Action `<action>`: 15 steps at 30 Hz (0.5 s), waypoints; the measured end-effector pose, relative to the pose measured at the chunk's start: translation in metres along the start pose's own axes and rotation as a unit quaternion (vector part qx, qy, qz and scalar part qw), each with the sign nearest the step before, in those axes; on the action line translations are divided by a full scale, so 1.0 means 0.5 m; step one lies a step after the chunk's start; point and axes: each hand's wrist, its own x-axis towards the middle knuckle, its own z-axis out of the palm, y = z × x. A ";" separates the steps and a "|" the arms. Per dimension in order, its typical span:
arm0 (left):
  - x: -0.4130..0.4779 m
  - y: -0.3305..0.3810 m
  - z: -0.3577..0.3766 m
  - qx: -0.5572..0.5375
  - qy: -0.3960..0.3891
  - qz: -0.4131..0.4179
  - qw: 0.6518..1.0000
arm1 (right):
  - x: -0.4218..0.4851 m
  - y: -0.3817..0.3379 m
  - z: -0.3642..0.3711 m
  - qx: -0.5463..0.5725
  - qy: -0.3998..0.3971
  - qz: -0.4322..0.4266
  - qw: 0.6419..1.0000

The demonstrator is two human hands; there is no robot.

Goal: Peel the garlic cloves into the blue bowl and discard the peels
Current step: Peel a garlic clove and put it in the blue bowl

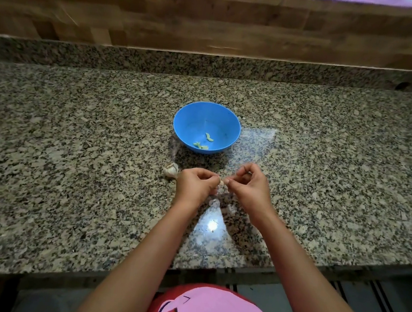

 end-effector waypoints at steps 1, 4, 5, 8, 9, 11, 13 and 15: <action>0.000 -0.003 0.001 -0.017 0.008 -0.008 1.000 | 0.002 0.002 -0.001 0.009 0.010 0.000 1.000; 0.006 -0.006 0.002 -0.034 -0.005 -0.010 0.999 | 0.002 0.006 0.000 0.025 -0.015 0.014 0.999; 0.006 -0.005 0.002 -0.033 -0.013 -0.009 0.999 | 0.001 0.006 0.003 0.029 -0.031 0.025 0.999; -0.001 -0.017 -0.003 -0.049 -0.010 -0.015 0.999 | 0.001 0.017 0.013 0.011 -0.054 0.054 0.997; -0.008 -0.029 -0.009 -0.048 -0.002 -0.009 0.999 | 0.001 0.022 0.015 -0.006 -0.049 0.057 0.997; -0.024 -0.054 -0.024 -0.059 0.010 0.008 0.998 | 0.003 0.030 0.019 -0.035 -0.036 0.046 0.998; -0.038 -0.072 -0.037 -0.093 0.017 0.002 0.996 | 0.004 0.034 0.029 -0.051 -0.033 0.038 0.997; -0.040 -0.072 -0.048 -0.113 0.016 -0.004 0.993 | 0.006 0.034 0.040 -0.054 -0.036 0.035 0.997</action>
